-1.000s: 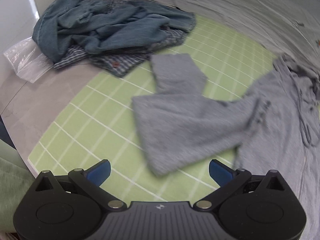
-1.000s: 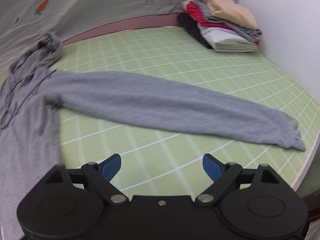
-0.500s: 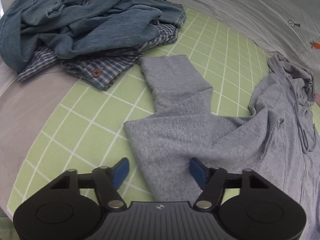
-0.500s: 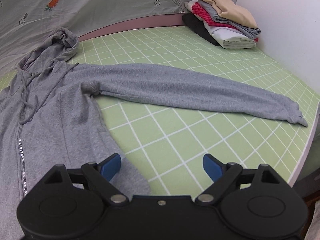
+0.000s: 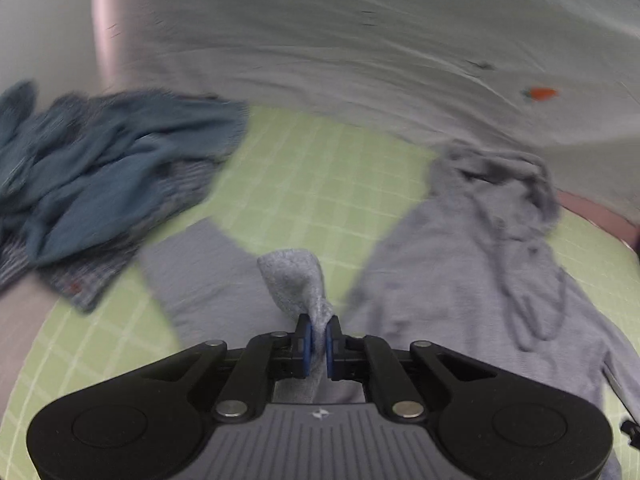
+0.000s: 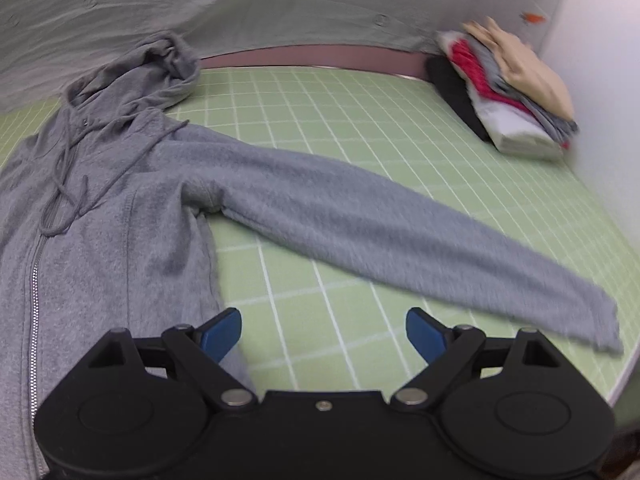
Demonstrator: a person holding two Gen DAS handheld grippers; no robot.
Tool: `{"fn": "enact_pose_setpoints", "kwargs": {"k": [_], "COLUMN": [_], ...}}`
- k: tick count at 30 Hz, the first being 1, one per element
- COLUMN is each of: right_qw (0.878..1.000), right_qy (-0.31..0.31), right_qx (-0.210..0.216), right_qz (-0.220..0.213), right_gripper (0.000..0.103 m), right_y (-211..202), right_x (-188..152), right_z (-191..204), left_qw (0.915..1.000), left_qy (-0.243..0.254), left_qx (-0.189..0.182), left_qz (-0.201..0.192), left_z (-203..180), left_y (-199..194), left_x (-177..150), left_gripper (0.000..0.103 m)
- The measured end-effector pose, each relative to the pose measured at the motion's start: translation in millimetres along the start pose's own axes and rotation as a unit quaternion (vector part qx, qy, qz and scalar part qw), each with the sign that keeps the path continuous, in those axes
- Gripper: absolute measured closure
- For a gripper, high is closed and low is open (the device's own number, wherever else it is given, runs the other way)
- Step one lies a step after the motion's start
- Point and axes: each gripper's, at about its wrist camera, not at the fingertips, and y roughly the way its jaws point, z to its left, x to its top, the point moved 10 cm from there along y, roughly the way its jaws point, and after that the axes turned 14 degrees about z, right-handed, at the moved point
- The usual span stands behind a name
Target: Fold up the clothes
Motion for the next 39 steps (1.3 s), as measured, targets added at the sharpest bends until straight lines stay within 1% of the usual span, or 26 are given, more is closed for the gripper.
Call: {"fn": "enact_pose_setpoints", "kwargs": {"k": [1,3,4,5,6,8,11,13,14,15,17,19,21,22,25,30,32,34,36,39], "right_qw": [1.0,0.996,0.994,0.991,0.987,0.98,0.969,0.966,0.966,0.968,0.971,0.974,0.977,0.978,0.984,0.994,0.996,0.999,1.0,0.998], "right_qy": [-0.027,-0.087,-0.112,-0.136,-0.159,-0.197,-0.244,-0.256,-0.253,-0.247,-0.233,-0.221,-0.209,-0.203,-0.177,-0.11,-0.084,-0.054,-0.021,0.037], "right_qx": [0.0,-0.003,-0.005,-0.005,-0.006,-0.006,-0.018,-0.032,-0.031,-0.026,-0.014,-0.008,-0.004,-0.002,0.002,0.006,0.007,0.009,0.02,0.053], "right_qz": [-0.001,-0.004,-0.007,-0.008,-0.008,-0.009,-0.02,-0.033,-0.039,-0.043,-0.047,-0.045,-0.041,-0.037,-0.018,-0.004,0.001,-0.001,-0.001,0.01], "right_gripper": [0.013,0.013,0.013,0.013,0.013,0.013,0.013,0.013,0.013,0.013,0.013,0.013,0.013,0.013,0.013,0.012,0.011,0.008,0.006,0.002], "right_y": [2,7,9,12,15,20,27,24,20,14,3,-4,-9,-10,-7,-4,-3,-2,1,7], "right_x": [9,28,36,43,50,61,74,82,85,86,83,71,57,49,21,-10,-23,-28,-31,-38], "right_z": [3,9,12,15,19,29,47,56,59,62,66,69,72,74,80,88,92,89,83,72], "left_qw": [0.9999,0.9994,0.9989,0.9983,0.9975,0.9959,0.9946,0.9923,0.9917,0.9911,0.9928,0.994,0.9941,0.9941,0.9935,0.9922,0.9916,0.991,0.9916,0.9931], "left_qy": [0.01,0.004,0.0,-0.005,-0.009,-0.033,-0.072,-0.094,-0.101,-0.107,-0.102,-0.096,-0.099,-0.1,-0.104,-0.111,-0.114,-0.117,-0.107,-0.089], "left_qx": [-0.006,-0.001,0.003,0.006,0.009,-0.014,-0.035,-0.051,-0.054,-0.054,-0.045,-0.041,-0.04,-0.038,-0.038,-0.037,-0.037,-0.037,-0.038,-0.022], "left_qz": [0.011,0.034,0.046,0.058,0.069,0.084,0.066,0.061,0.059,0.056,0.044,0.033,0.021,0.015,0.024,0.041,0.048,0.055,0.063,0.074], "left_z": [-20,-36,-42,-49,-56,-57,-49,-43,-40,-37,-29,-18,-3,6,30,68,84,99,104,107], "left_y": [6,23,31,40,48,56,54,47,43,38,27,14,1,-4,-2,4,6,9,18,37], "left_x": [-2,-16,-23,-30,-38,-51,-59,-60,-59,-58,-55,-53,-50,-49,-47,-43,-42,-41,-33,-19], "left_gripper": [0.094,0.088,0.088,0.084,0.077,0.072,0.071,0.069,0.062,0.053,0.049,0.046,0.038,0.038,0.037,0.037,0.037,0.037,0.037,0.037]}}
